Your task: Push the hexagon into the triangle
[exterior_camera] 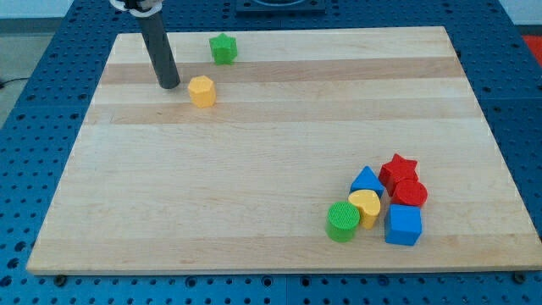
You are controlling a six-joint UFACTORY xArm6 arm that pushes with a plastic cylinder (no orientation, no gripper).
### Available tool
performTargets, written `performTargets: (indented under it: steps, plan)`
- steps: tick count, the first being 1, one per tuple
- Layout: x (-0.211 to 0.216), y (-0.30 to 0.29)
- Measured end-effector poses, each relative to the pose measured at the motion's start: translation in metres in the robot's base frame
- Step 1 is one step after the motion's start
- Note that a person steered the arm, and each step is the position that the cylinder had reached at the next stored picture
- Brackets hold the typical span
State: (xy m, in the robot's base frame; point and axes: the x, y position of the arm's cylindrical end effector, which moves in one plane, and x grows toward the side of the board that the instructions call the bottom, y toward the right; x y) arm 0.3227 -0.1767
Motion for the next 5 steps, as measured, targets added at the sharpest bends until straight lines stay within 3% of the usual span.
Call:
performTargets:
  steps: [3,5]
  plan:
    - [0.027,0.085]
    - [0.096,0.131]
